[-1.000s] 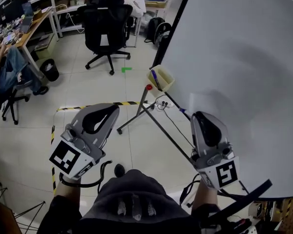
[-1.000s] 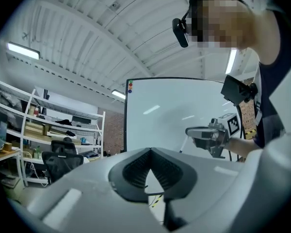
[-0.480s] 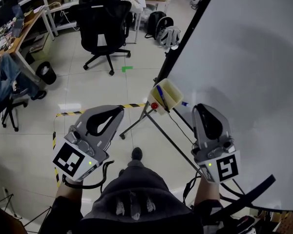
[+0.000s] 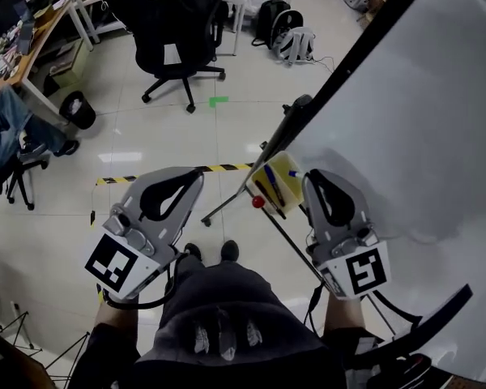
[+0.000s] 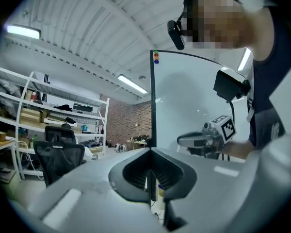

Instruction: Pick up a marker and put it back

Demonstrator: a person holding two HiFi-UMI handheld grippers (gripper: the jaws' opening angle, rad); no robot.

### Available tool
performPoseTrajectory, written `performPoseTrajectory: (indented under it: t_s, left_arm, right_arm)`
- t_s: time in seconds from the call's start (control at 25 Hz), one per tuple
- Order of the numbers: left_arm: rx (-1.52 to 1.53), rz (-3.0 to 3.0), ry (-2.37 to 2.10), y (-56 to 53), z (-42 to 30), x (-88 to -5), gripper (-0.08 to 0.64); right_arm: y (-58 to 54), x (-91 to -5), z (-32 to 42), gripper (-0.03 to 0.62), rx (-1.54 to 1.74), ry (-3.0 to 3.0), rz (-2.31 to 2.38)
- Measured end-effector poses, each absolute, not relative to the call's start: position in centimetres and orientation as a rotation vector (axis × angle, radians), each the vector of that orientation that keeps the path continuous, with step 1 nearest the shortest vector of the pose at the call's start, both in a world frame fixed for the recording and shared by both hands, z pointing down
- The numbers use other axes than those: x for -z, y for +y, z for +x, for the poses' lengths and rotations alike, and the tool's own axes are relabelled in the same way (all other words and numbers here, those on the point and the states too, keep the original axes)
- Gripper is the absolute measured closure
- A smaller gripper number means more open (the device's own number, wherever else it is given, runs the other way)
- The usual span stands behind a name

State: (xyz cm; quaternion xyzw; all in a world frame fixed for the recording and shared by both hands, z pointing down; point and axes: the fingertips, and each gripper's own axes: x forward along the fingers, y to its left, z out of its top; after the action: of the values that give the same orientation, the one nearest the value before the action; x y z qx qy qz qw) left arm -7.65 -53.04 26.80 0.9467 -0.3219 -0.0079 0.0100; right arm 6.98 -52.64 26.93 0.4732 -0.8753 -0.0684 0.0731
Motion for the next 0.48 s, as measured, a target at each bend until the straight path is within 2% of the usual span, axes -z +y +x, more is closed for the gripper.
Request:
performPoseTrajectory:
  t_s: [0.48]
  left_arm:
    - [0.022, 2.94, -0.782, -59.2, -7.4, -29.1, 0.554]
  right_arm:
    - [-58.1, -34.4, 6.2, 0.563, 0.02, -2.38, 1.467]
